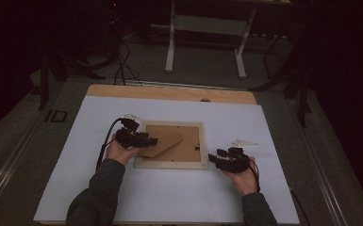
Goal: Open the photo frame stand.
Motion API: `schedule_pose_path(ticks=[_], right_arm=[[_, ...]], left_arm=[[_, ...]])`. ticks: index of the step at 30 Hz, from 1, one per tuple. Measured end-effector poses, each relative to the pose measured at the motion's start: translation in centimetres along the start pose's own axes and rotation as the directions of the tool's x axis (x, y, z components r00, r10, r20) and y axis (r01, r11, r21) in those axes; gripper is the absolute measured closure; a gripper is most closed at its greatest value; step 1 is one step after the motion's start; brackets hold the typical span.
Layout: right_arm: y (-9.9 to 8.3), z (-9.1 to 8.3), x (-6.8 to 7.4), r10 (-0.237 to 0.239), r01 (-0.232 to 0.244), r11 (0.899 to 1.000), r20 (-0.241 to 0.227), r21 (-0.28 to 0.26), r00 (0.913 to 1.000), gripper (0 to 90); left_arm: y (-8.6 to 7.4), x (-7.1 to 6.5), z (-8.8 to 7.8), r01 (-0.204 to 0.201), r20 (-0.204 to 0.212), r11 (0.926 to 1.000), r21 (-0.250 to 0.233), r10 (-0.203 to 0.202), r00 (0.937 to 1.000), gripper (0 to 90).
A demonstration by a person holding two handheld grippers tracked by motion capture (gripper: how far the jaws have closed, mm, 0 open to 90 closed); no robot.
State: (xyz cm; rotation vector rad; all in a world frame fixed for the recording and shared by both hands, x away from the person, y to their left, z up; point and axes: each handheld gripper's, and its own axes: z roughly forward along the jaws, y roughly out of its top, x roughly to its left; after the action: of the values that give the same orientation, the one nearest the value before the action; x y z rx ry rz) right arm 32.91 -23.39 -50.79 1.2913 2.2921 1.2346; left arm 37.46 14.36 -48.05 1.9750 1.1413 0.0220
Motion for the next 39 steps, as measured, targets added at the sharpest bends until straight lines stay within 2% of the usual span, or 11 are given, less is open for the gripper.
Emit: schedule_pose_path(ticks=[5, 9, 22, 39], right_arm=[[0.0, 0.1, 0.0, -0.004, 0.004, 1.0, 0.0, 0.004, 1.0, 49.0], [0.0, 0.1, 0.0, -0.001, 0.001, 1.0, -0.001, 0.002, 1.0, 49.0], [-0.1, 0.1, 0.1, -0.005, 0.005, 1.0, -0.002, 0.008, 1.0, 48.9], [-0.1, 0.3, 0.2, -0.008, 0.008, 1.0, -0.006, 0.015, 0.9999, 48.8]], left_arm=[[-0.1, -0.1, 0.5, 0.004, 0.005, 0.9999, 0.015, -0.004, 1.0, 42.3], [-0.1, -0.1, 0.8, 0.012, 0.027, 0.9995, 0.029, -0.013, 0.9996, 40.7], [-0.3, -0.5, 1.8, 0.003, 0.05, 0.9979, 0.064, -0.006, 0.9987, 39.1], [-0.5, -0.9, 2.8, -0.018, 0.05, 0.9953, 0.095, 0.013, 0.9987, 40.1]])
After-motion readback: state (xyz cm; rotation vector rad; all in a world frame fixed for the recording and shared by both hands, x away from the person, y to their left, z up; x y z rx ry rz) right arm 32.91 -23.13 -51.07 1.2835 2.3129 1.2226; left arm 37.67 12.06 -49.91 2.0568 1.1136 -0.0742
